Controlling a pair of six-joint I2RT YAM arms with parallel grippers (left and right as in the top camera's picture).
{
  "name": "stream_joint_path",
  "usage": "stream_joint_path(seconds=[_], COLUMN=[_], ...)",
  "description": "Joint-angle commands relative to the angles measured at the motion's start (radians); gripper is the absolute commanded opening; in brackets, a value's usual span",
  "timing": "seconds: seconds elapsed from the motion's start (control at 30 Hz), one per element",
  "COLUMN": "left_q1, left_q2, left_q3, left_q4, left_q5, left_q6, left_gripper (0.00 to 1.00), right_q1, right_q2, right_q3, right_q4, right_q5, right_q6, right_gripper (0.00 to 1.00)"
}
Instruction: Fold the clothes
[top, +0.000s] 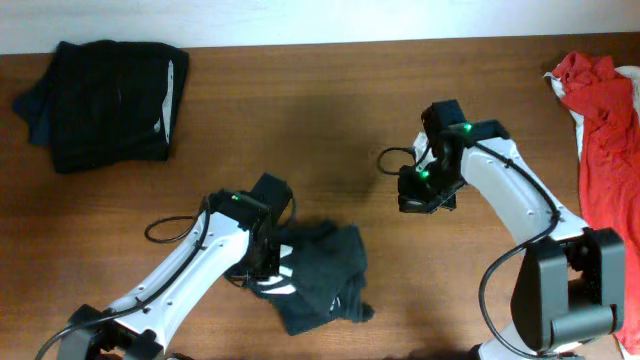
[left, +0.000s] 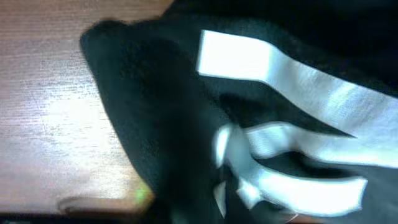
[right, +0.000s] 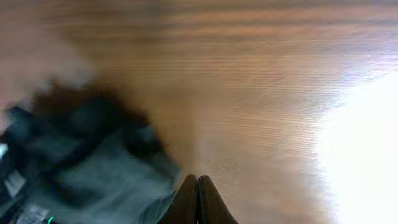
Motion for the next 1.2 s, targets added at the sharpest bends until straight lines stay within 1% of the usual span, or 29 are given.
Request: stream_joint_path(seconds=[0.0,0.03,0.07,0.1,0.17,0.2,0.23,0.27,0.3,0.33,0.37,0.4,0.43,0.53,0.6,0.63,0.7,0.73,0.77,0.8,0.9,0.93,0.97,1.0,1.03,1.07,1.1,1.13,1.17], left_q1=[0.004,0.004,0.006,0.018,0.057,0.079,0.087,0.087,0.087,0.087,0.087,0.087,0.087,0.087,0.087,0.087,0.087,0.089,0.098,0.118,0.187,0.192,0.192,0.192,0.191,0.191,0.191,0.191,0.191], left_q2=[-0.015,-0.015,-0.015,-0.015,-0.015,-0.015,-0.015,-0.01,-0.01,-0.01,-0.009,-0.009,-0.009,-0.009,-0.009,-0.009,-0.009,-0.009,-0.009,-0.009,-0.01,-0.014,-0.027,-0.063,-0.124,-0.179,-0.217,-0.235,-0.229], left_q3=[-0.002,-0.002,-0.002,0.0,0.0,-0.001,-0.007,-0.016,-0.025,-0.04,-0.061,-0.08,-0.103,-0.161,-0.19,-0.206,-0.221,-0.221,-0.22,-0.221,-0.217,-0.201,-0.179,-0.138,-0.1,-0.086,-0.086,-0.087,-0.087], left_q4=[-0.011,-0.015,-0.015,-0.015,-0.011,-0.007,0.021,0.049,0.057,0.068,0.084,0.103,0.125,0.195,0.235,0.256,0.269,0.253,0.224,0.195,0.107,0.069,0.035,-0.009,-0.027,-0.003,0.047,0.154,0.214], left_q5=[0.01,0.007,0.007,0.007,-0.043,-0.052,-0.041,-0.033,-0.013,0.013,0.031,0.047,0.069,0.101,0.1,0.1,0.089,0.085,0.061,0.053,0.056,0.056,0.056,0.056,0.056,0.057,0.084,0.178,0.228], left_q6=[-0.017,-0.017,-0.017,-0.016,-0.016,-0.006,0.014,0.014,0.014,0.014,0.014,0.014,0.014,0.014,0.014,0.013,0.013,0.008,-0.034,-0.047,-0.047,-0.048,-0.051,-0.05,-0.049,-0.049,-0.024,0.064,0.114], left_gripper=[0.99,0.99,0.99,0.99,0.98,0.8,0.6,0.27,0.19,0.15,0.08,0.03,0.01,0.01,0.01,0.01,0.01,0.01,0.01,0.01,0.01,0.01,0.01,0.01,0.01,0.01,0.01,0.01,0.01], right_q1=[0.005,0.02,0.042,0.071,0.135,0.167,0.2,0.24,0.265,0.308,0.336,0.368,0.398,0.433,0.41,0.402,0.357,0.317,0.289,0.263,0.238,0.238,0.238,0.238,0.238,0.241,0.252,0.275,0.302], right_q2=[-0.056,-0.06,-0.06,-0.062,-0.079,-0.084,-0.084,-0.084,-0.084,-0.084,-0.084,-0.082,-0.074,-0.058,-0.029,-0.01,0.023,0.025,0.028,0.04,0.106,0.095,0.074,0.025,-0.02,-0.071,-0.12,-0.139,-0.138], right_q3=[0.027,0.026,0.026,0.026,0.024,0.024,0.014,-0.006,-0.023,-0.061,-0.088,-0.122,-0.155,-0.248,-0.285,-0.288,-0.288,-0.288,-0.288,-0.288,-0.288,-0.273,-0.237,-0.17,-0.117,-0.068,-0.05,-0.051,-0.051], right_q4=[-0.098,-0.178,-0.242,-0.286,-0.294,-0.281,-0.239,-0.181,-0.148,-0.097,-0.061,-0.007,0.054,0.229,0.335,0.367,0.447,0.458,0.452,0.441,0.436,0.407,0.348,0.25,0.176,0.114,0.09,0.082,0.071], right_q5=[-0.22,-0.229,-0.231,-0.232,-0.231,-0.232,-0.238,-0.238,-0.238,-0.237,-0.238,-0.238,-0.238,-0.226,-0.212,-0.189,-0.15,-0.118,-0.07,-0.051,0.027,0.03,0.029,0.029,0.029,0.027,-0.018,-0.092,-0.155], right_q6=[-0.162,-0.229,-0.293,-0.328,-0.328,-0.325,-0.3,-0.244,-0.214,-0.164,-0.137,-0.099,-0.045,0.058,0.064,0.068,0.068,0.068,0.068,0.067,0.072,0.089,0.09,0.09,0.09,0.09,0.085,0.048,0.005], right_gripper=[0.05,0.17,0.38,0.47,0.51,0.59,0.64,0.6,0.43,0.21,0.14,0.12,0.12,0.1,0.08,0.04,0.04,0.04,0.04,0.04,0.04,0.04,0.04,0.04,0.04,0.04,0.04,0.06,0.08])
